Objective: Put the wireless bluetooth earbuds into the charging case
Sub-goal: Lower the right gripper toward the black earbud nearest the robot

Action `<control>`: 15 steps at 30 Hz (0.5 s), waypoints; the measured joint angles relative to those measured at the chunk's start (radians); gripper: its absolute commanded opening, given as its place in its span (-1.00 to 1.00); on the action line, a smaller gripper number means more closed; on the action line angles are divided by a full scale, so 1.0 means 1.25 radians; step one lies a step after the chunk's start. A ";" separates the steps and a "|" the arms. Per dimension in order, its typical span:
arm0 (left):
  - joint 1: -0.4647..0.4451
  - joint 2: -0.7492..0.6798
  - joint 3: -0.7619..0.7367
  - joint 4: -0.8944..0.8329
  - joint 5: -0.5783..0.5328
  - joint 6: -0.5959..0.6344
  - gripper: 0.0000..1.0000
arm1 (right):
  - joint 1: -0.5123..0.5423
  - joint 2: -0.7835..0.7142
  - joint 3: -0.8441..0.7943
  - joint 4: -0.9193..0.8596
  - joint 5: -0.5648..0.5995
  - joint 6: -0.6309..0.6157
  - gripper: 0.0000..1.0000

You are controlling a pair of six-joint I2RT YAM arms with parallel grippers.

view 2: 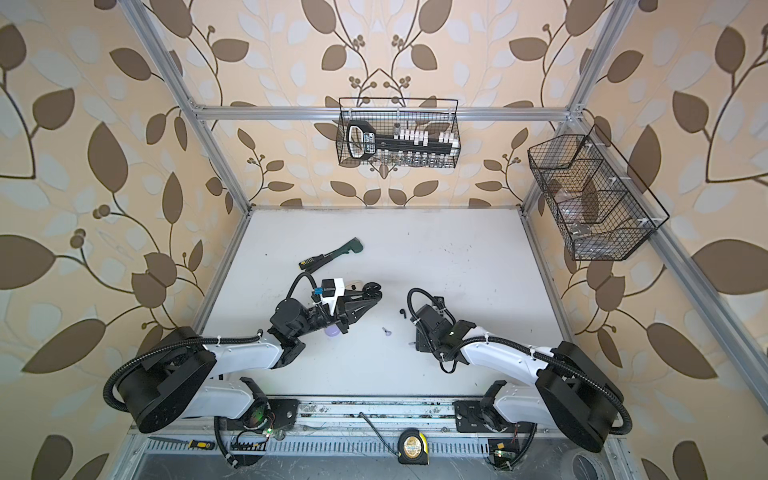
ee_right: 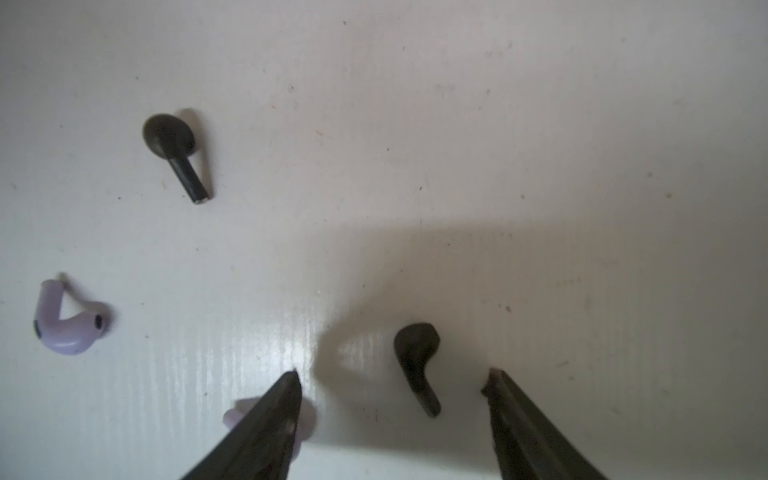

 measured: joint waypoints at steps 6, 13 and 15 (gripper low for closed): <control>0.000 -0.001 0.000 0.000 0.000 0.001 -1.00 | 0.024 0.013 0.011 -0.024 0.034 -0.004 0.33; 0.000 -0.001 0.000 0.000 0.000 0.001 -1.00 | 0.046 0.043 0.037 -0.043 0.062 -0.014 0.23; 0.000 -0.001 0.000 0.000 0.000 0.001 -1.00 | 0.046 0.058 0.040 -0.043 0.065 -0.019 0.19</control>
